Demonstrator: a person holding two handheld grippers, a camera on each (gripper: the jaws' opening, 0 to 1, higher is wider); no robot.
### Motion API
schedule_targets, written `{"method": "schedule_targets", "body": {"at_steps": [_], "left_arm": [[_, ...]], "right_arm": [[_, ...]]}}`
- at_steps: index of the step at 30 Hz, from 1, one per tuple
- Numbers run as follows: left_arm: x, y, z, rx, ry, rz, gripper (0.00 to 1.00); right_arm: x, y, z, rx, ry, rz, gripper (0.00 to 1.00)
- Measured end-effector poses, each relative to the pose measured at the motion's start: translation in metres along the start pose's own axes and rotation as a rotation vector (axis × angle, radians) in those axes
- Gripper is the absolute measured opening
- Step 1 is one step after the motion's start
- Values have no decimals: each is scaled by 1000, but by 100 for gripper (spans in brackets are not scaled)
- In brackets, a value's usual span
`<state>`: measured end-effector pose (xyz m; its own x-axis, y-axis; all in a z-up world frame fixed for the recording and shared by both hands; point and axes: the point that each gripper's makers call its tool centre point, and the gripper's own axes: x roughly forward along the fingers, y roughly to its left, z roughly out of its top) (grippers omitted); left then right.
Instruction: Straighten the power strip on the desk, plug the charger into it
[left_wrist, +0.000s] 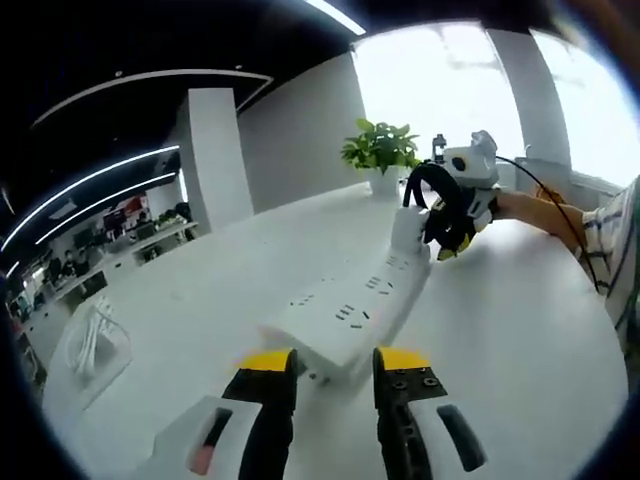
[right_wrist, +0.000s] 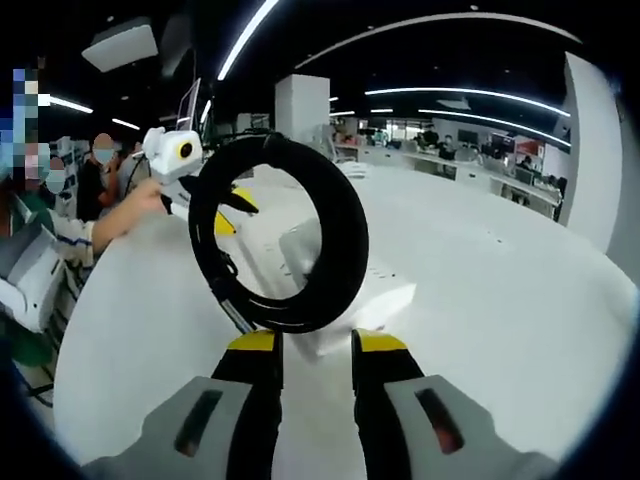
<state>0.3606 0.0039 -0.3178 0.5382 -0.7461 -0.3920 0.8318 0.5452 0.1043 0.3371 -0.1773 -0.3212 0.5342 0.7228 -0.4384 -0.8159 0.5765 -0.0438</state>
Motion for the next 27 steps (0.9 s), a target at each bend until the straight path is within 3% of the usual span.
{"method": "schedule_targets", "body": {"at_steps": [27], "left_arm": [[10, 4, -5, -12, 12, 20, 26]], "right_arm": [[7, -8, -2, 21, 10, -45, 21]]}}
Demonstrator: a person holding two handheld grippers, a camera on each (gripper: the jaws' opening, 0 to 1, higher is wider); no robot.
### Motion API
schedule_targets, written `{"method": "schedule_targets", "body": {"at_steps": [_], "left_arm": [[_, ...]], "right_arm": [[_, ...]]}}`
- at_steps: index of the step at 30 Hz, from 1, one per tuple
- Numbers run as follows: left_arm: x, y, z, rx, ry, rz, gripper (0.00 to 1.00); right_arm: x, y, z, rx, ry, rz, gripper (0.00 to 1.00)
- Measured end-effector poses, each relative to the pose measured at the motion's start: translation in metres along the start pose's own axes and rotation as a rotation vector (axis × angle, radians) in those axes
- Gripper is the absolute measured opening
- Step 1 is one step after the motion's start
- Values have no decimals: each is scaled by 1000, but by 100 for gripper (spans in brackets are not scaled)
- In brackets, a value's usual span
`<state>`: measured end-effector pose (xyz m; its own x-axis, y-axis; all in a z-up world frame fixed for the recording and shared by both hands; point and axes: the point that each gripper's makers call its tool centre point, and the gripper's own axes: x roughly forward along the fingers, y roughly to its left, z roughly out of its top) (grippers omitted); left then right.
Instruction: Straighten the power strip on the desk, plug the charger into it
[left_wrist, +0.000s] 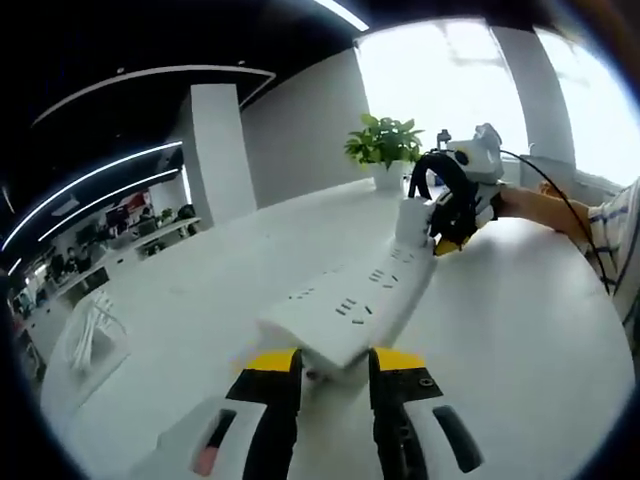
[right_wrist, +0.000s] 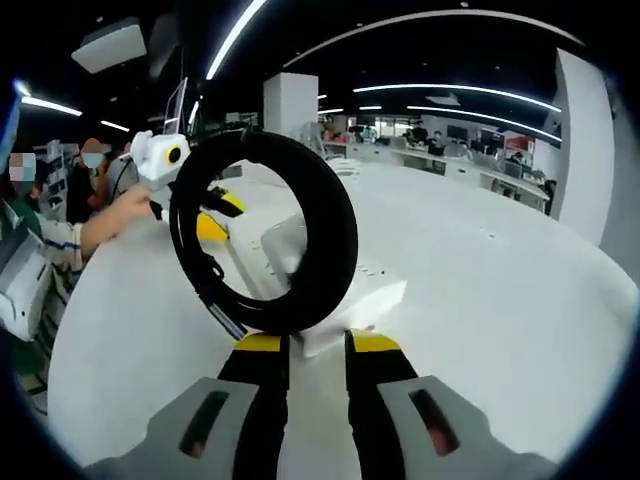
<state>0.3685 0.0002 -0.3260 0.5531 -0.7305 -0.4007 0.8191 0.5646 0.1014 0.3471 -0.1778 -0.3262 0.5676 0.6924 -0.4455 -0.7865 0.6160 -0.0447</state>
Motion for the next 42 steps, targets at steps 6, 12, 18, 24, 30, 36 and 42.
{"method": "schedule_targets", "body": {"at_steps": [6, 12, 18, 24, 30, 36, 42], "left_arm": [[2, 4, 0, -12, 1, 18, 27], [4, 10, 1, -28, 4, 36, 27], [8, 17, 1, -41, 9, 55, 26], [12, 23, 1, -53, 8, 70, 26], [17, 30, 2, -59, 13, 90, 26], [20, 39, 3, -62, 22, 107, 26], [21, 44, 2, -71, 21, 122, 25]], "right_arm": [[4, -3, 2, 1, 3, -2, 21], [9, -7, 4, 4, 10, -4, 21], [14, -13, 6, 9, 18, -9, 21], [20, -20, 7, 31, 19, -17, 20], [25, -27, 8, 50, 17, -27, 19], [32, -32, 11, 61, 16, -41, 19], [37, -36, 14, 73, 13, -55, 18]]}}
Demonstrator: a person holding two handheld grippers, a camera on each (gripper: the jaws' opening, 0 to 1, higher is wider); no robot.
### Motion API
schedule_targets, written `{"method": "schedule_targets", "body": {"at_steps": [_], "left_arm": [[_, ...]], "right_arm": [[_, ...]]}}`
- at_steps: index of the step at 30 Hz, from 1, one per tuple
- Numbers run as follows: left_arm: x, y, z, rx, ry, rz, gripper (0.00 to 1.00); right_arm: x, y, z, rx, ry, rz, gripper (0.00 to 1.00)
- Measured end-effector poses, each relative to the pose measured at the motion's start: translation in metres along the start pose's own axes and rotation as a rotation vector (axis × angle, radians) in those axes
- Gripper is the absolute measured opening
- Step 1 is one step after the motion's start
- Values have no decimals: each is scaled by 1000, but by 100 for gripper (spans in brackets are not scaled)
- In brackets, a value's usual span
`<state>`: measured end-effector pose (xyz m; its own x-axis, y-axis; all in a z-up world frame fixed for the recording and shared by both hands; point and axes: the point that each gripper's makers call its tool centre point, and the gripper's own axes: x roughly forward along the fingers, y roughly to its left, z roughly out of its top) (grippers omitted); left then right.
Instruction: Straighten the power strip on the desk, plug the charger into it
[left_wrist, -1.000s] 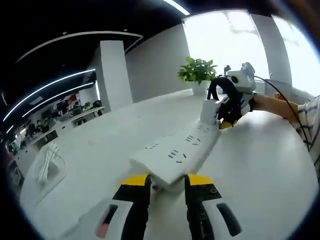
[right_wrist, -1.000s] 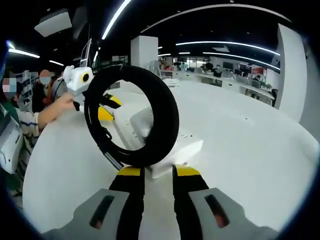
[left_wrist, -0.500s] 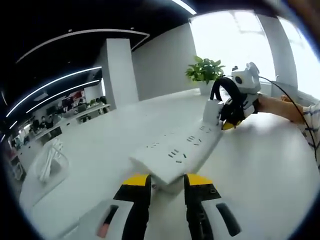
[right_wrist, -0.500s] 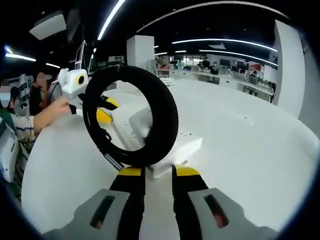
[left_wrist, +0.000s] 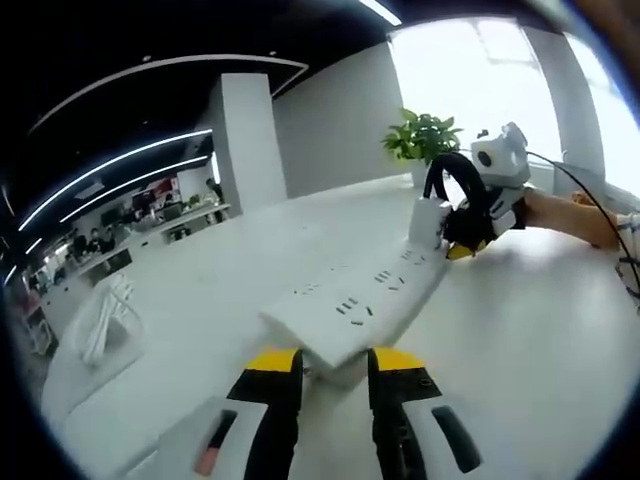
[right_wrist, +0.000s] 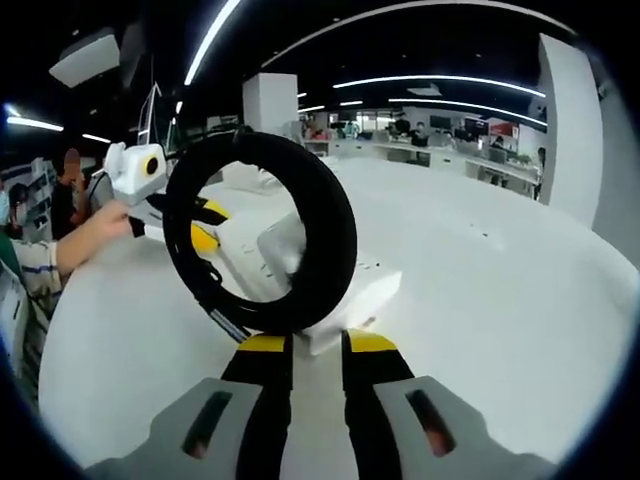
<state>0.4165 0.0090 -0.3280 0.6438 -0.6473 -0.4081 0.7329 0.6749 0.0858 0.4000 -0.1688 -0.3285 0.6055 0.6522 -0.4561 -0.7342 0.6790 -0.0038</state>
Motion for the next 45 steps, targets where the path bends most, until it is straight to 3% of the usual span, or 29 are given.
{"method": "schedule_targets", "body": {"at_steps": [20, 28, 33, 36, 40, 45], "left_arm": [[1, 3, 0, 6, 13, 48, 25], [-13, -3, 3, -16, -6, 50, 24], [-33, -12, 10, -41, -38, 66, 25], [-51, -14, 14, -42, -66, 107, 25], [-82, -18, 13, -50, -82, 180, 24], [-117, -33, 14, -31, -128, 233, 24]], "right_arm": [[1, -3, 3, 25, 19, -69, 15], [-17, -1, 2, 64, -9, -97, 17], [-35, -4, 1, 69, -17, -129, 18], [-49, -5, -3, 104, -28, -158, 18], [-66, 4, -3, 160, -73, -187, 18], [-68, 24, -5, 191, -51, -186, 19]]}}
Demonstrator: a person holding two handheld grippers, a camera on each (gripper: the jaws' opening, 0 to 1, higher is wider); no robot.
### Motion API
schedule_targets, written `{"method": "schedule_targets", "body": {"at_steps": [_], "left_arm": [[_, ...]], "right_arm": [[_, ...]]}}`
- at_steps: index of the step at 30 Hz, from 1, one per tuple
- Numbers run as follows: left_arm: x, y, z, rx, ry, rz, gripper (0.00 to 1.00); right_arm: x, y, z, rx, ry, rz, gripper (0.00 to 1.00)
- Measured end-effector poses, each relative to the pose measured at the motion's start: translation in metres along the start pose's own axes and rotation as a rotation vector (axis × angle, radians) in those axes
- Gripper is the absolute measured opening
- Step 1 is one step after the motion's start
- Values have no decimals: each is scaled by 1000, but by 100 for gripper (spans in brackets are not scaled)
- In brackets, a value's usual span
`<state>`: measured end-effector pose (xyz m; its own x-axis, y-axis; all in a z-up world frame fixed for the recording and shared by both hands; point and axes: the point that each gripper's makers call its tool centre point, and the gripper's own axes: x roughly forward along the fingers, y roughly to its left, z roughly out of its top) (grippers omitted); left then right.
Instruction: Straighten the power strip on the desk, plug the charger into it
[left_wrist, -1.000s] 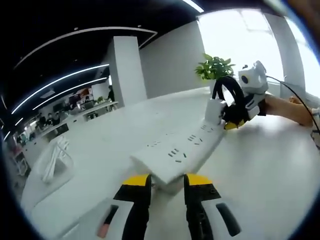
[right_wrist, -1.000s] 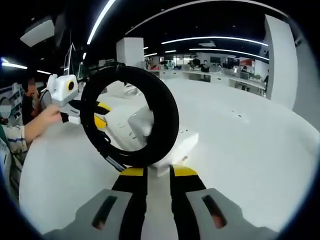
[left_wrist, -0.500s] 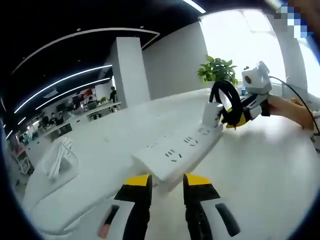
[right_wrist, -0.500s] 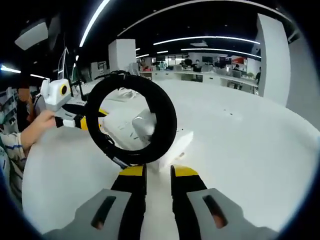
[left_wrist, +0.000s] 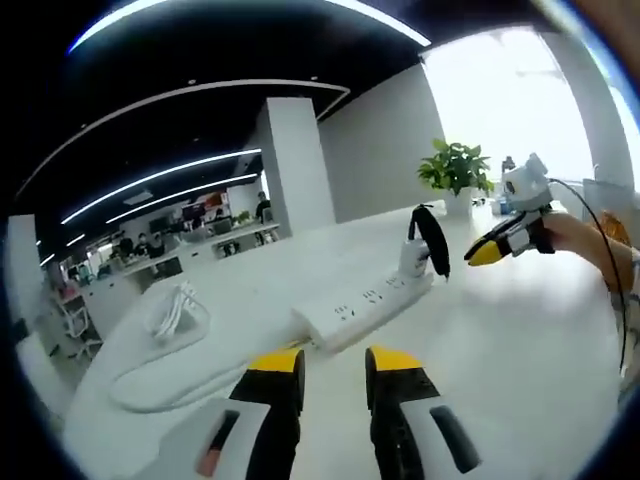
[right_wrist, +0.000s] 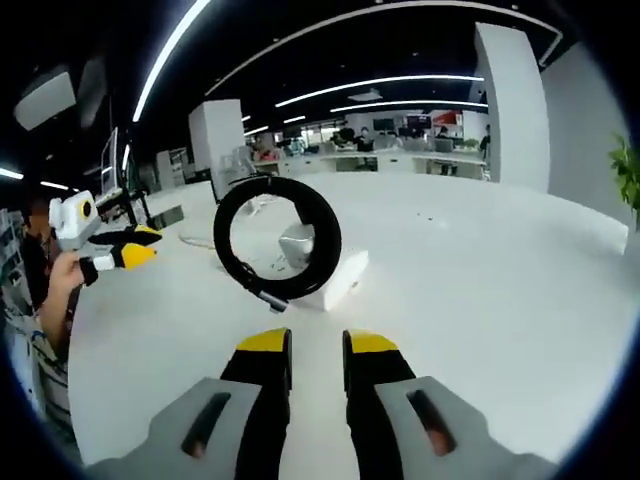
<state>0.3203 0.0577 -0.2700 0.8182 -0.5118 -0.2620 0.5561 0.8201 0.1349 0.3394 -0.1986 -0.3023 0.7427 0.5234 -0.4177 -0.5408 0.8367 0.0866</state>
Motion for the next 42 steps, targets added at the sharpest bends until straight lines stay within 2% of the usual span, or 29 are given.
{"method": "schedule_targets", "body": {"at_steps": [4, 8, 12, 20, 31, 36, 42], "left_arm": [[-25, -2, -1, 36, -8, 32, 24], [-39, -8, -6, 19, -10, 37, 24], [-49, -15, -11, 11, -3, 32, 24], [-63, -22, -22, -3, 17, 49, 24], [-86, -25, -35, -15, 16, 80, 25], [-101, -18, -40, -42, 7, 125, 25], [-108, -23, -47, -56, 19, 135, 26]], "right_arm": [[-4, 20, 1, -8, 0, 5, 20], [-11, 39, 4, -12, -30, 13, 20], [-21, 51, -1, -30, -24, 3, 21], [-42, 63, -7, -23, -44, -6, 21], [-70, 81, -27, 7, -43, -27, 21], [-85, 87, -31, -14, -41, -55, 21], [-102, 92, -41, -19, -30, -102, 23]]}}
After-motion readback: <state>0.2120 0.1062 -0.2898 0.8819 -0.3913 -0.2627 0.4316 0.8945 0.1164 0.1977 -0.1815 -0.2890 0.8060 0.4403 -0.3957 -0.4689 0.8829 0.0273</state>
